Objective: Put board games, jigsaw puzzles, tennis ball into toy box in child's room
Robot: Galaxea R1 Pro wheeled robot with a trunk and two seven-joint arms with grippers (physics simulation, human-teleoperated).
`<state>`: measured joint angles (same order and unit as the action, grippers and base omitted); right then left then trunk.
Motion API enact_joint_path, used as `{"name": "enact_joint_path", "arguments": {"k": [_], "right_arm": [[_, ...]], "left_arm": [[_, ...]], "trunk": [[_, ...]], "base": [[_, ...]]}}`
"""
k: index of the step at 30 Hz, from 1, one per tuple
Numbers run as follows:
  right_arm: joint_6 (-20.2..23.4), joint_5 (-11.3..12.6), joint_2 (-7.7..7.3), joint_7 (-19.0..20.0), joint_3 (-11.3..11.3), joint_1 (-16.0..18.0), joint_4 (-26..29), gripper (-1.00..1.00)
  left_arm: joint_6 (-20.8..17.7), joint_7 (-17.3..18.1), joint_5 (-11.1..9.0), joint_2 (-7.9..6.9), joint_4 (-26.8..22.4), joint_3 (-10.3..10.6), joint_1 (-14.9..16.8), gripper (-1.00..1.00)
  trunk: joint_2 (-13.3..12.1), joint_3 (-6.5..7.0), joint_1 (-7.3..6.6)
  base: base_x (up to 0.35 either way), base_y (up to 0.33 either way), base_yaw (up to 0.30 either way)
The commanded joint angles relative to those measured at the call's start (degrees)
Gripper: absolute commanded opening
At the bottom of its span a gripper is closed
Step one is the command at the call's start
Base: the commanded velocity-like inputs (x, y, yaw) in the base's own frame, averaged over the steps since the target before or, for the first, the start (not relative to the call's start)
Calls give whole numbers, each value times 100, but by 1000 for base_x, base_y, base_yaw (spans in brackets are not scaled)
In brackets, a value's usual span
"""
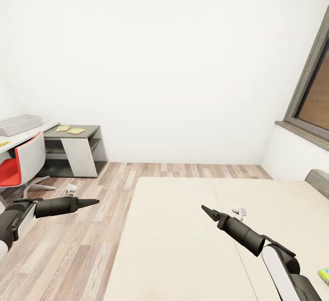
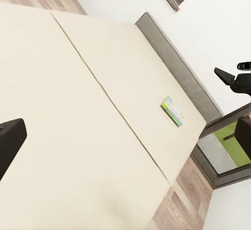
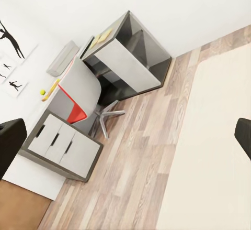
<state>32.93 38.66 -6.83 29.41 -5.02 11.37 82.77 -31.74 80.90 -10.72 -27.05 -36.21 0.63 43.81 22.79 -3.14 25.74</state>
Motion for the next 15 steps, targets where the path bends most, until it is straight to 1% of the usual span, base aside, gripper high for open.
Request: {"name": "enact_joint_path", "arguments": {"k": [1,12,15], "right_arm": [[47,37,2,3,-8,5,3,100],[47,37,4,3,-8,5,3,100],[47,37,5,3,-8,5,3,100]], "left_arm": [[-60,13,-18,-3,0,7,5,100],[-60,13,-19,-3,0,7,5,100],[-60,13,-18,-3,0,11,5,100]], "trunk": [[13,-14,4],[13,-13,4],[13,-13,4]], "base": [[-2,0,0],[-3,0,0],[-81,0,0]]}}
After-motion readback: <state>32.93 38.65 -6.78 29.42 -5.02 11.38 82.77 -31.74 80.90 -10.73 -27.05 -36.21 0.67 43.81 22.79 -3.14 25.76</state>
